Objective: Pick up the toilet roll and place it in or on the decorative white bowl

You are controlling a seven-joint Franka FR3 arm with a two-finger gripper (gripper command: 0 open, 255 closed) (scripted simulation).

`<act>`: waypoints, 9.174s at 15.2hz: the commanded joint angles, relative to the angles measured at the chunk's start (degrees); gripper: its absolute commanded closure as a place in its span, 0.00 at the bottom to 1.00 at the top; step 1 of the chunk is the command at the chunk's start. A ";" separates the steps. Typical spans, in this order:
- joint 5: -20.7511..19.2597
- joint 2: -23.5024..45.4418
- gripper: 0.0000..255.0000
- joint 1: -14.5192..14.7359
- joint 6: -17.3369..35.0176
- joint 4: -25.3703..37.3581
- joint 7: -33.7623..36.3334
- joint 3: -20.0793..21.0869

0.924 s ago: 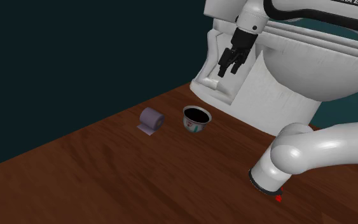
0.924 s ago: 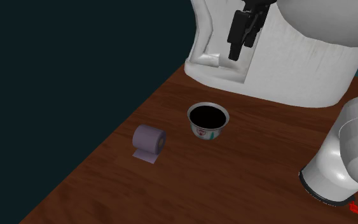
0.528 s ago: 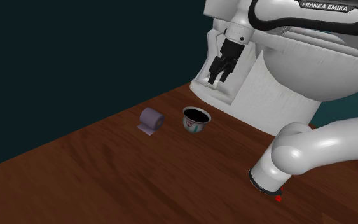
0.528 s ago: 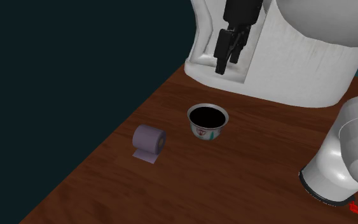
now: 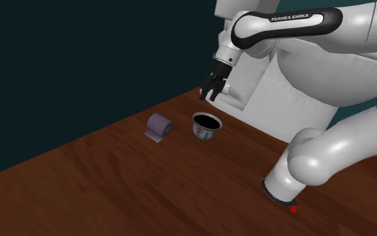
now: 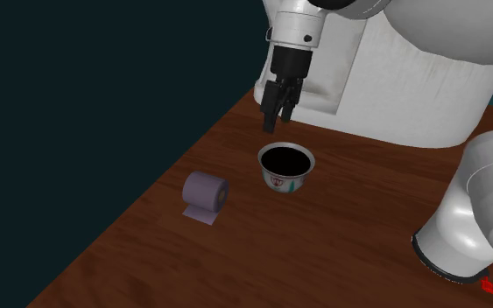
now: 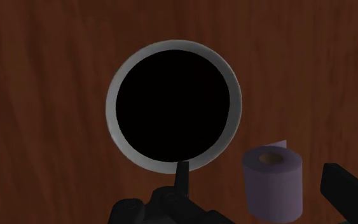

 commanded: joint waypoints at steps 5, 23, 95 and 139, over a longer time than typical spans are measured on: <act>12.01 12.73 0.00 4.61 5.95 1.68 -10.49 -3.59; 30.92 30.40 0.00 9.49 11.32 5.40 -25.31 -2.73; -12.05 17.98 1.00 14.58 14.05 4.67 24.90 14.62; -18.98 -10.03 1.00 5.79 -4.67 -4.33 4.08 -1.52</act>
